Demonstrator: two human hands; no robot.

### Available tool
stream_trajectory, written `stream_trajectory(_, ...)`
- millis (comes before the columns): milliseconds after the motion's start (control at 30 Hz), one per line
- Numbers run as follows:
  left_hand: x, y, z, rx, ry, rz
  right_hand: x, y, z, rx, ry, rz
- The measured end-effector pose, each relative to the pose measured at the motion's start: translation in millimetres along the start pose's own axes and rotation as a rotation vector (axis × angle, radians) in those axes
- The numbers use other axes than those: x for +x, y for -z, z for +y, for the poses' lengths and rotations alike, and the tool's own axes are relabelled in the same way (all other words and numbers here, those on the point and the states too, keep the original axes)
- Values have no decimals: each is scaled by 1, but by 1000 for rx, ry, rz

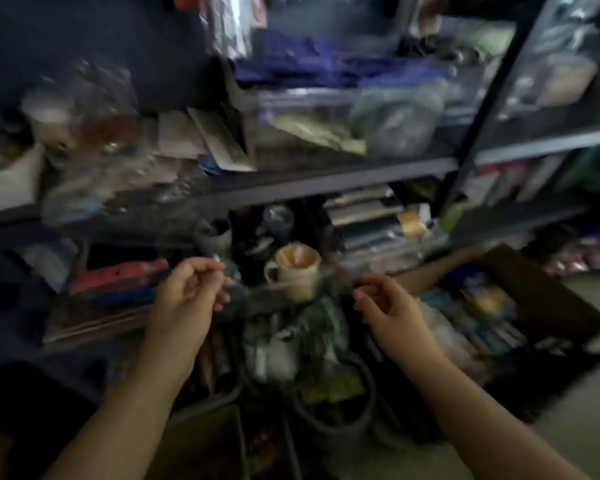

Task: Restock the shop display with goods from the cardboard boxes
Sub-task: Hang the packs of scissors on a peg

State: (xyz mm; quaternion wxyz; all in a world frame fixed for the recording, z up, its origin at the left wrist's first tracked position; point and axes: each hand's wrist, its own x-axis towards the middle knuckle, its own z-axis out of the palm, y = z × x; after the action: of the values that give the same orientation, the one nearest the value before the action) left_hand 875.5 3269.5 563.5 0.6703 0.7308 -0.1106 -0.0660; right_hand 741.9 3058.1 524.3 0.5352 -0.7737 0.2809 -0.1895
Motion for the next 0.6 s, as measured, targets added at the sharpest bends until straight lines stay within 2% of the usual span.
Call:
stream_trajectory(233,-63,-92,-76,72,287,-321,-94,76,109,-43,-382,276)
stream_trajectory(367,-83,-131,-89,114,364,-441,-110,112,128,-47,-436,388)
stream_trajectory(600,-89,-188,-95,152,401,-475,-77,166,141,-46,-444,404)
